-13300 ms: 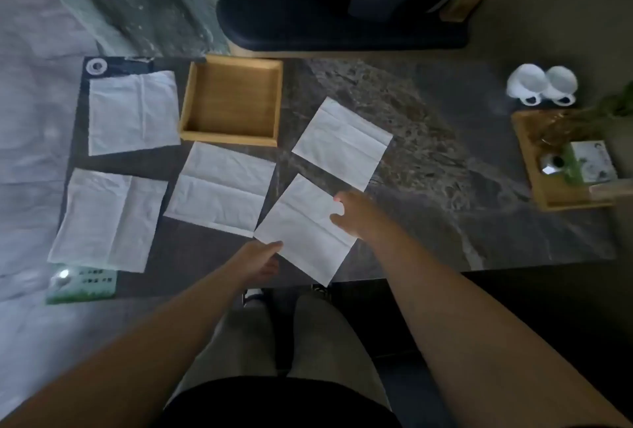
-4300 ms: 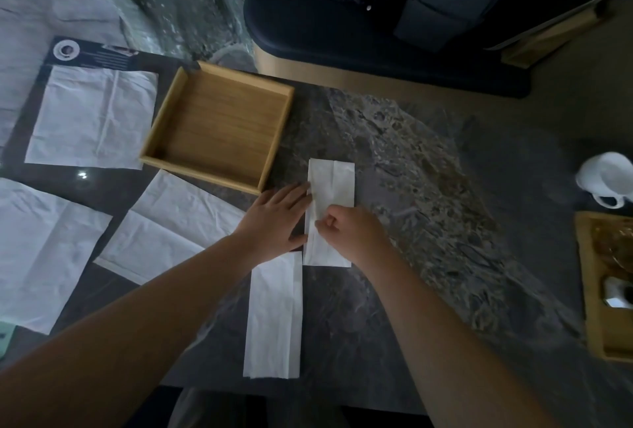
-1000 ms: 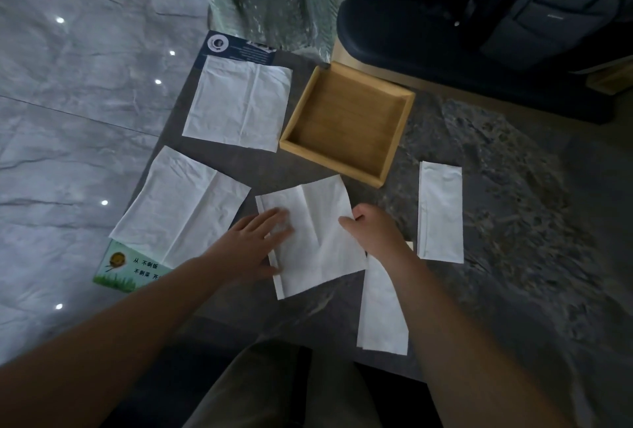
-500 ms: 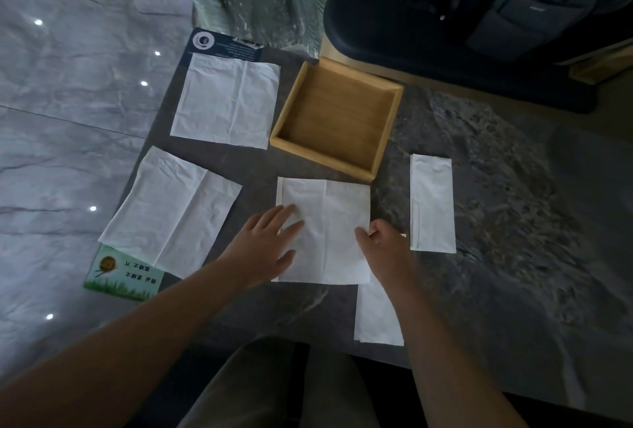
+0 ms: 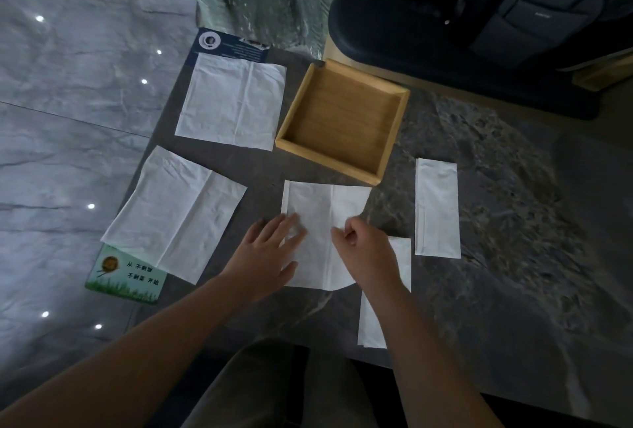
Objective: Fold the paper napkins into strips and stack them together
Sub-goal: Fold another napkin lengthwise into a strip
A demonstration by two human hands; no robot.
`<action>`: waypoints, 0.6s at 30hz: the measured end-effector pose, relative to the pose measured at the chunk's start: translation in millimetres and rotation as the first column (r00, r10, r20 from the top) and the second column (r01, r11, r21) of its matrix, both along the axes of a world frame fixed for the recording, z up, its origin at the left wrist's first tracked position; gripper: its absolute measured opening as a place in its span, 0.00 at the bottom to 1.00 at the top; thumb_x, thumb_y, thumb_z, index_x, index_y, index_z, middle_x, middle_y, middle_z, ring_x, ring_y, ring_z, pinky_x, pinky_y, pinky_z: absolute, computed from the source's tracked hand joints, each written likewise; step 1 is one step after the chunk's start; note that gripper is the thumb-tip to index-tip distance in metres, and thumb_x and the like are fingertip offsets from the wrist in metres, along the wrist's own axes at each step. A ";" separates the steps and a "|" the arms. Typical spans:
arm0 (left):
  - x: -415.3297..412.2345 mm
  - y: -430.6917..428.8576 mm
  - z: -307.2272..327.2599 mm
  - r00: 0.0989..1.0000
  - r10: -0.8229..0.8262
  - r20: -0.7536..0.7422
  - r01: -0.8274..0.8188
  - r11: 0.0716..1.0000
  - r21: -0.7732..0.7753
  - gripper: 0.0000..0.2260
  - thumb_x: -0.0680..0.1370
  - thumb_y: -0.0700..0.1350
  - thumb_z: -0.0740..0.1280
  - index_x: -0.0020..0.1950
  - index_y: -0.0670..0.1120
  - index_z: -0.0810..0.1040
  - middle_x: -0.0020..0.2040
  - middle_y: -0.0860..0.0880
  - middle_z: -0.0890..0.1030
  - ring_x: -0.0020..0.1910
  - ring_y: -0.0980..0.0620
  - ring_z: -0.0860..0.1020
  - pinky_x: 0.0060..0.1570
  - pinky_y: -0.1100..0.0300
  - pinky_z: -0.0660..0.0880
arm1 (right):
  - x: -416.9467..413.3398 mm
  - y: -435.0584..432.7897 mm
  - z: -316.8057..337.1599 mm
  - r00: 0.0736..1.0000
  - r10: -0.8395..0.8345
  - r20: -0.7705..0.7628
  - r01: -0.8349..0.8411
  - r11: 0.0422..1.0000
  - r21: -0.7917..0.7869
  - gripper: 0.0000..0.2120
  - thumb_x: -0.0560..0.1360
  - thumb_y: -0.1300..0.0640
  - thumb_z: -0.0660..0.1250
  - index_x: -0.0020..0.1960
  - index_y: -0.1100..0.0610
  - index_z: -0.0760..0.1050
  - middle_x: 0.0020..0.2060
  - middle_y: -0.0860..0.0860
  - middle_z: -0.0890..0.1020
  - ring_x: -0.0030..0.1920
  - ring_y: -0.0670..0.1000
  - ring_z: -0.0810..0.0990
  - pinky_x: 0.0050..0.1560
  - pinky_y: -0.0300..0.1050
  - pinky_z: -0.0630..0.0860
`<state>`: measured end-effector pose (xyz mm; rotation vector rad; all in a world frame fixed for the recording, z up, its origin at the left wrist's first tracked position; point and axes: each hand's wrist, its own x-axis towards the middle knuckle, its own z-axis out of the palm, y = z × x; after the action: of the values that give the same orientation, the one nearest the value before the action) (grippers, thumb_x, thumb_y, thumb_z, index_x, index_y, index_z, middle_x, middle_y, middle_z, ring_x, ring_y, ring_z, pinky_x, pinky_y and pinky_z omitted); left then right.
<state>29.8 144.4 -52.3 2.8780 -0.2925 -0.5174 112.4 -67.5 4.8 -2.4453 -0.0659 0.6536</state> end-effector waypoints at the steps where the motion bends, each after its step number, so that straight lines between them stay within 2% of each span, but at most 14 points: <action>1: 0.3 0.0 0.4 1.000 0.000 -0.003 0.000 1.000 0.004 0.29 0.84 0.61 0.57 0.83 0.55 0.58 0.85 0.47 0.55 0.83 0.44 0.56 0.80 0.41 0.56 | -0.4 6.5 1.5 1.000 0.015 0.012 -0.015 1.000 0.013 0.16 0.83 0.44 0.67 0.42 0.51 0.73 0.33 0.47 0.78 0.35 0.48 0.80 0.41 0.45 0.78; 4: -0.1 1.8 0.8 1.000 -0.008 -0.020 0.007 1.000 -0.007 0.29 0.84 0.60 0.56 0.84 0.55 0.55 0.86 0.47 0.52 0.84 0.45 0.52 0.80 0.40 0.56 | -2.6 26.1 4.0 0.997 0.072 0.032 -0.073 0.997 0.029 0.14 0.84 0.43 0.67 0.43 0.49 0.74 0.33 0.46 0.79 0.36 0.47 0.80 0.43 0.47 0.81; 7: -0.6 3.2 0.4 0.999 -0.022 -0.032 0.022 1.000 -0.008 0.28 0.85 0.60 0.55 0.83 0.53 0.55 0.86 0.46 0.51 0.84 0.44 0.50 0.79 0.40 0.58 | -4.7 40.8 3.7 0.993 0.111 0.029 -0.111 0.994 0.011 0.13 0.85 0.43 0.66 0.47 0.50 0.76 0.37 0.45 0.81 0.38 0.47 0.81 0.46 0.42 0.81; 10: -2.7 7.1 -2.3 0.998 -0.025 -0.062 0.024 0.999 -0.027 0.30 0.84 0.60 0.56 0.84 0.52 0.55 0.86 0.47 0.48 0.84 0.45 0.45 0.80 0.40 0.54 | -4.5 50.2 -2.4 0.990 0.143 0.012 -0.143 0.990 -0.002 0.12 0.85 0.42 0.65 0.50 0.49 0.76 0.40 0.44 0.82 0.38 0.46 0.81 0.47 0.38 0.80; 15: -12.1 16.7 7.8 0.996 0.043 -0.078 -0.050 0.994 -0.092 0.29 0.84 0.57 0.60 0.84 0.52 0.57 0.85 0.50 0.53 0.84 0.46 0.52 0.79 0.49 0.47 | -0.9 56.8 -13.6 0.986 0.166 -0.011 -0.166 0.986 -0.019 0.12 0.85 0.42 0.65 0.49 0.50 0.76 0.40 0.44 0.82 0.38 0.47 0.81 0.46 0.38 0.78; 18: -17.7 21.8 8.1 0.994 0.078 -0.070 -0.085 0.992 -0.093 0.29 0.83 0.55 0.62 0.83 0.50 0.61 0.84 0.49 0.59 0.83 0.46 0.57 0.78 0.49 0.50 | 0.0 60.6 -19.0 0.983 0.181 -0.014 -0.181 0.983 -0.030 0.13 0.84 0.42 0.65 0.48 0.50 0.75 0.37 0.43 0.80 0.36 0.47 0.81 0.41 0.37 0.75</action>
<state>12.1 166.1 -44.2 2.7604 -0.1829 -0.5665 112.4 -6.9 -14.3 -2.4851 -0.2786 0.7520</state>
